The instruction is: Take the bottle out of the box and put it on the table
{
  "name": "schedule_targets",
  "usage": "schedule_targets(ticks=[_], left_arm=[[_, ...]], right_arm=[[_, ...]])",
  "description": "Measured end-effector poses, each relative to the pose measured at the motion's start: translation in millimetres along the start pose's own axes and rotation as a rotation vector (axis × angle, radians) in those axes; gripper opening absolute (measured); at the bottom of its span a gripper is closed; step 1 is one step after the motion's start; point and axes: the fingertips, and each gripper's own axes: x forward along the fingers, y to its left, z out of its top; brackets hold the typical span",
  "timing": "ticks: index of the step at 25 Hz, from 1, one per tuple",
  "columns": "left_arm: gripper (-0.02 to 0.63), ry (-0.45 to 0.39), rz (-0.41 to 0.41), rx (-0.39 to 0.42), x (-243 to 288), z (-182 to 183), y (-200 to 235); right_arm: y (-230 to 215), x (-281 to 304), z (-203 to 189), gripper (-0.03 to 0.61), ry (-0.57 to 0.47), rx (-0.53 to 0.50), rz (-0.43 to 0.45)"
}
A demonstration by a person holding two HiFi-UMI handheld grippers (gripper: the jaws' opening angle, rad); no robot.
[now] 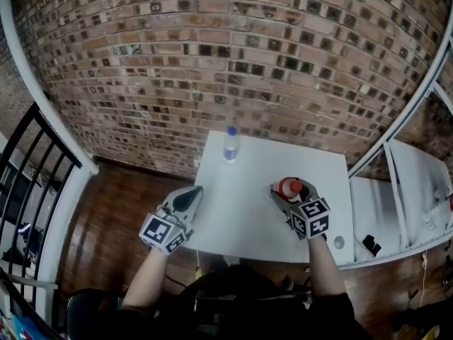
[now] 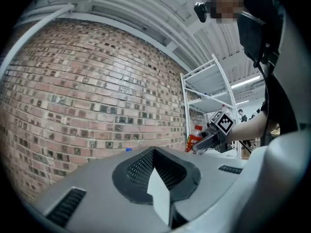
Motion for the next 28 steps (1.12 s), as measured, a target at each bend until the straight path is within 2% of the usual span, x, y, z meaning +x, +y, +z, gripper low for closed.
schedule_targets(ticks=[4, 10, 18, 28], left_arm=[[-0.003, 0.001, 0.046, -0.018, 13, -5, 18], [-0.003, -0.006, 0.071, -0.016, 52, -9, 38], [-0.003, 0.076, 0.061, -0.062, 106, -46, 49], [-0.003, 0.148, 0.106, -0.088, 131, -94, 78]], right_arm=[[-31, 32, -2, 0.330, 0.031, 0.001, 0.001], [-78, 81, -5, 0.331, 0.064, 0.011, 0.016], [-135, 139, -18, 0.331, 0.112, 0.034, 0.014], [-168, 204, -52, 0.331, 0.183, 0.084, 0.041]])
